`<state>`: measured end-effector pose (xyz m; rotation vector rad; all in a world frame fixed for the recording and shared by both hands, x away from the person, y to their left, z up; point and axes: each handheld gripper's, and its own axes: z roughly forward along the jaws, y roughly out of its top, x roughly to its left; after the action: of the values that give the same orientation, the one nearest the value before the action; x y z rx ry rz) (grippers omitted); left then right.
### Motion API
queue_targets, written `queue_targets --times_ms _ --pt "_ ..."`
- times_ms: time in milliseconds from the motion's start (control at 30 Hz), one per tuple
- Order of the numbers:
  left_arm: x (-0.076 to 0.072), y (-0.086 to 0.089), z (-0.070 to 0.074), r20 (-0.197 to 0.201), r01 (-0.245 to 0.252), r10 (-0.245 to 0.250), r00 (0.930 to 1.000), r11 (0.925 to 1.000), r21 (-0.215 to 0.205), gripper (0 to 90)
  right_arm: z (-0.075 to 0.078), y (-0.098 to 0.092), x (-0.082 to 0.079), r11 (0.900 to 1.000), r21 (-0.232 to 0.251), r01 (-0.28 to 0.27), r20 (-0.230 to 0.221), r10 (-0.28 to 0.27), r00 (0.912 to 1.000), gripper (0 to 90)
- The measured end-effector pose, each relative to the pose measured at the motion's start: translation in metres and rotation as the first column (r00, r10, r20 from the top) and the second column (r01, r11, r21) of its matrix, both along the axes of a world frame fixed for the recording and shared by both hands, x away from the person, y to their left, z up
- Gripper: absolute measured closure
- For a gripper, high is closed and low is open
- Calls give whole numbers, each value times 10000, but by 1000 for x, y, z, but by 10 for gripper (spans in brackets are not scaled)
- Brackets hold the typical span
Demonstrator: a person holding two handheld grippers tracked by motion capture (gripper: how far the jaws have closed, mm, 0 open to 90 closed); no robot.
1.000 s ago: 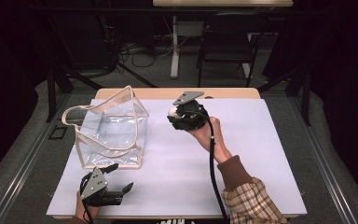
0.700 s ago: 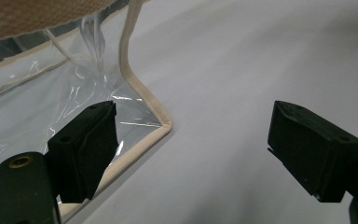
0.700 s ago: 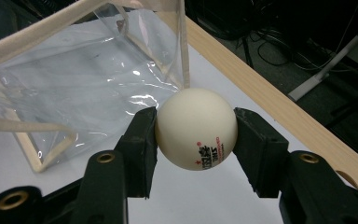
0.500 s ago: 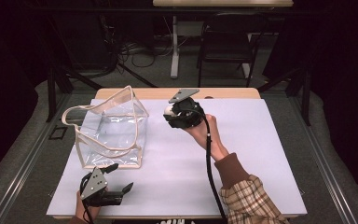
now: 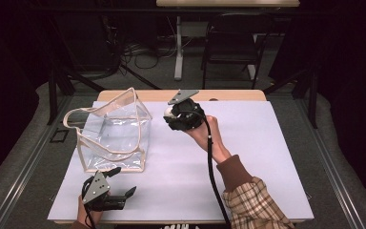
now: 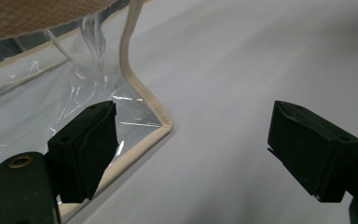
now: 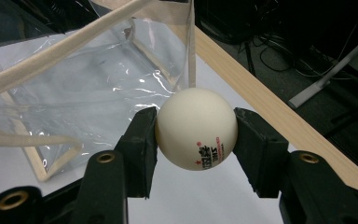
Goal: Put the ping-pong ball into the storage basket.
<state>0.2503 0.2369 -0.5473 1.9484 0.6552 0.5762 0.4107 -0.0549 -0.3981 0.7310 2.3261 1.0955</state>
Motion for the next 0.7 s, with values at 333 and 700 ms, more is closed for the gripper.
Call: queue_targets --times_ms 333,700 --pt "0 0 0 19 21 -21 10000 10000 1 160 5 7 0 9999 32 -156 58 155 9999 507" --pt "0 0 0 7 31 -31 10000 10000 -37 160 9 18 -2 9992 -179 -367 180 370 9992 507"
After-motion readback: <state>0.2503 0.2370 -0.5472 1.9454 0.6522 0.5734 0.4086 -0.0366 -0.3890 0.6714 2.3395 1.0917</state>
